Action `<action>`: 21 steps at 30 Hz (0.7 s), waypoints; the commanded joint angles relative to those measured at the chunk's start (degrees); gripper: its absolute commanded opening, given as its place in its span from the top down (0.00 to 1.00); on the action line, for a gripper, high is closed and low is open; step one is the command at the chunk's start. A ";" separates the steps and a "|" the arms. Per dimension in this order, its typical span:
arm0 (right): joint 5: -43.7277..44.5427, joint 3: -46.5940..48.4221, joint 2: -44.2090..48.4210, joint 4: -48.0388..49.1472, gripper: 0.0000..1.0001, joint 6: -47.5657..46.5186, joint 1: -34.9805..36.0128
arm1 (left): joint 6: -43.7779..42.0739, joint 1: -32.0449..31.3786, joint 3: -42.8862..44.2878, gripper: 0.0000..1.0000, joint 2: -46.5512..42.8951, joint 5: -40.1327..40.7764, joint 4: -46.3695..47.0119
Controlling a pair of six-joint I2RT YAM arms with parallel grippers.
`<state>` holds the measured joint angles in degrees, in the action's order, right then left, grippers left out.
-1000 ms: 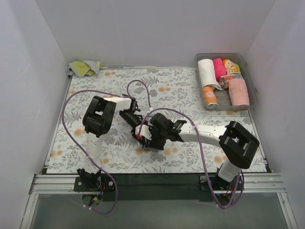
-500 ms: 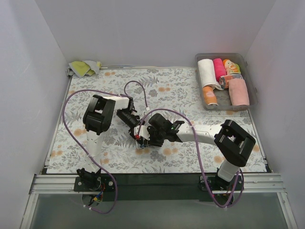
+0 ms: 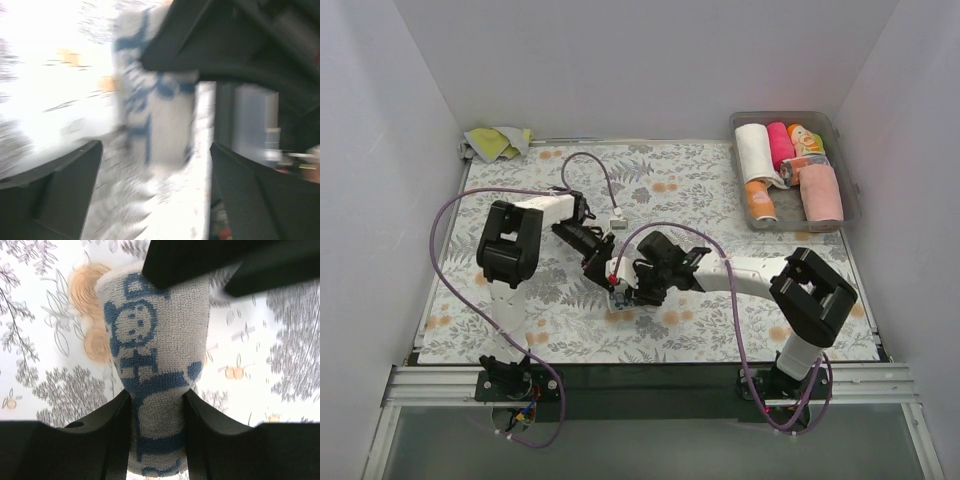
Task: Roll the towels
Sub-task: Place the rolled towel into the container
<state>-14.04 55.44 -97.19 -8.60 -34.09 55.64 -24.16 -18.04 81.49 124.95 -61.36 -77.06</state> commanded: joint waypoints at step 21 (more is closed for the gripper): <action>-14.87 33.05 6.85 -33.58 0.99 15.54 -55.35 | 23.81 5.91 3.85 0.02 -27.39 19.26 37.07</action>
<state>-28.51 82.11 -90.11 -37.10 -19.40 8.40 -3.16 -11.92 82.30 98.15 -42.74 -41.85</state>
